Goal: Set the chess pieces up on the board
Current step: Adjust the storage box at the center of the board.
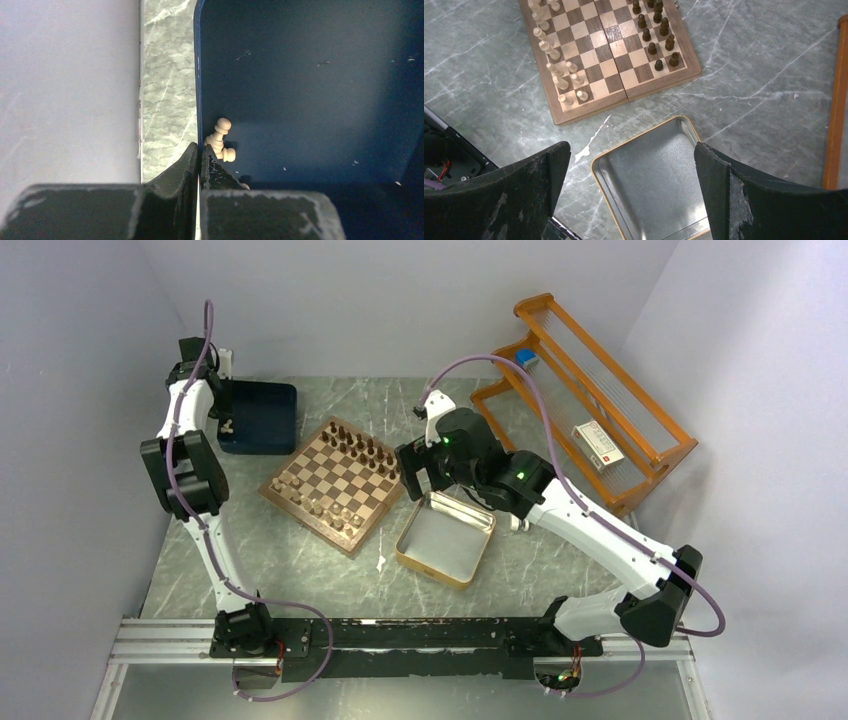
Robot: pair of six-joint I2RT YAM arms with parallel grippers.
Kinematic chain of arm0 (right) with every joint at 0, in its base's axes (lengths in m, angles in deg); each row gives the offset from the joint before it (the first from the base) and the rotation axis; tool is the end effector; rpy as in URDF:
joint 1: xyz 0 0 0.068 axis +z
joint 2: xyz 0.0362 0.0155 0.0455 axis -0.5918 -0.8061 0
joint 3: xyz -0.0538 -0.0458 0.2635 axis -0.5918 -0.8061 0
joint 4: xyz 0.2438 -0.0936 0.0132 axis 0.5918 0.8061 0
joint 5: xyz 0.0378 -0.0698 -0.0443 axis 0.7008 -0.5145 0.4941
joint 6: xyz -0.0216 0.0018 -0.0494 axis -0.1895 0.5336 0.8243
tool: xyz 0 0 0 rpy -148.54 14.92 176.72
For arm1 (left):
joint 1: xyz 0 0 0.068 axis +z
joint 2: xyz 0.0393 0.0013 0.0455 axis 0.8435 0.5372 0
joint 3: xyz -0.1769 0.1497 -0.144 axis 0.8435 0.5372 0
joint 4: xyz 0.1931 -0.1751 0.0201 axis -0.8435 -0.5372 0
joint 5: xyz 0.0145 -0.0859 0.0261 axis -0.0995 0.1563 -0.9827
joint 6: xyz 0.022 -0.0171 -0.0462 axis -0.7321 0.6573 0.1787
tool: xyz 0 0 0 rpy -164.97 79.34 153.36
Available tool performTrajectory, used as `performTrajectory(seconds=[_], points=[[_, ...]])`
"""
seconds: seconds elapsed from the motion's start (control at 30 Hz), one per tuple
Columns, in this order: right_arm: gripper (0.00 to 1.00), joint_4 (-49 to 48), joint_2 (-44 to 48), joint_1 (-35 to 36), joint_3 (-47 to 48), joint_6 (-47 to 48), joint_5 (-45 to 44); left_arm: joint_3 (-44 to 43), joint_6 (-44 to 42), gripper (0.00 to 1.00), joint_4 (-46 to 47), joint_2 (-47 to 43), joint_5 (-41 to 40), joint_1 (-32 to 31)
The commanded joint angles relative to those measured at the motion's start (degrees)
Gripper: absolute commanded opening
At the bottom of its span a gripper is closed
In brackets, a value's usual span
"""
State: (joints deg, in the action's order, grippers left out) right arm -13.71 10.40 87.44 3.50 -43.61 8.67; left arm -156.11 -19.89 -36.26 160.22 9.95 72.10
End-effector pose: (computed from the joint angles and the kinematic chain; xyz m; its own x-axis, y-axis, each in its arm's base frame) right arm 0.1863 0.2218 0.3840 -0.4508 -0.2900 -0.8442 -0.6085 0.7918 0.0529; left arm 0.4836 0.1292 0.2408 -0.8052 0.0435 -0.5914 -0.1132 0.9677 0.2253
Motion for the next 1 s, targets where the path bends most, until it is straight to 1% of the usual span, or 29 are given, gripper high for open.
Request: performTrajectory(seconds=[0.0,0.07,0.1,0.13,0.23,0.27,0.3,0.37,0.43,0.5,0.57,0.67,0.77,0.83,0.93,0.97], points=[[1.0,3.49,-0.85,-0.18,3.28,1.15,-0.82,-3.14,-3.04,0.05,2.04,2.21,2.12,0.35],[1.0,4.25,-1.08,-0.19,3.79,1.6,-1.15,-4.56,-2.76,0.06,2.33,3.33,2.66,0.35],[1.0,4.41,-1.3,-0.16,4.1,1.75,-1.2,-5.14,-2.34,0.09,2.54,3.86,2.7,0.27],[1.0,4.42,-1.54,-0.18,4.3,1.86,-1.16,-5.69,-1.7,0.19,2.7,4.21,2.62,0.27],[1.0,4.16,-2.61,-0.2,5.07,2.42,-1.01,-6.5,0.9,0.46,3.02,4.17,1.71,0.26],[1.0,4.08,-2.86,-0.18,5.33,2.71,-1.03,-6.48,1.9,0.5,3.08,3.71,1.42,0.26],[1.0,3.87,-3.07,-0.18,5.47,2.87,-0.93,-6.39,2.9,0.53,3.29,3.07,0.76,0.26],[1.0,3.16,-3.25,-0.18,5.35,3.26,-0.93,-6.34,6.48,0.56,3.56,1.68,-2.29,0.29],[1.0,2.18,-2.91,-0.18,4.59,3.37,-0.87,-7.16,12.64,0.59,2.44,0.55,-6.49,0.26],[1.0,1.12,-2.49,-0.18,3.72,3.33,-0.7,-7.47,21.2,0.59,0.45,-1.02,-9.45,0.26],[1.0,0.17,-2.14,-0.19,3.0,3.3,-0.34,-4.35,29.93,0.6,-0.34,-3.65,-9.93,0.26],[1.0,-0.68,-1.6,-0.18,2.09,2.89,0.0,3.45,43.9,0.6,-0.51,-8.32,-8.58,0.35],[1.0,-0.9,-0.9,-0.18,1.35,2.37,-0.04,9.82,54.76,0.59,-1.41,-11.65,-6.5,0.27],[1.0,-0.41,-0.38,-0.18,1.2,2.04,-0.17,12.05,59.65,0.6,-2.71,-12.81,-5.45,0.28],[1.0,-0.08,0.43,-0.18,0.74,1.52,-0.39,14.94,64.49,0.62,-2.97,-13.82,-1.57,0.26],[1.0,-0.17,0.62,-0.18,0.61,1.34,-0.35,15.07,65.72,0.64,-4.21,-13.75,-1.38,0.26]])
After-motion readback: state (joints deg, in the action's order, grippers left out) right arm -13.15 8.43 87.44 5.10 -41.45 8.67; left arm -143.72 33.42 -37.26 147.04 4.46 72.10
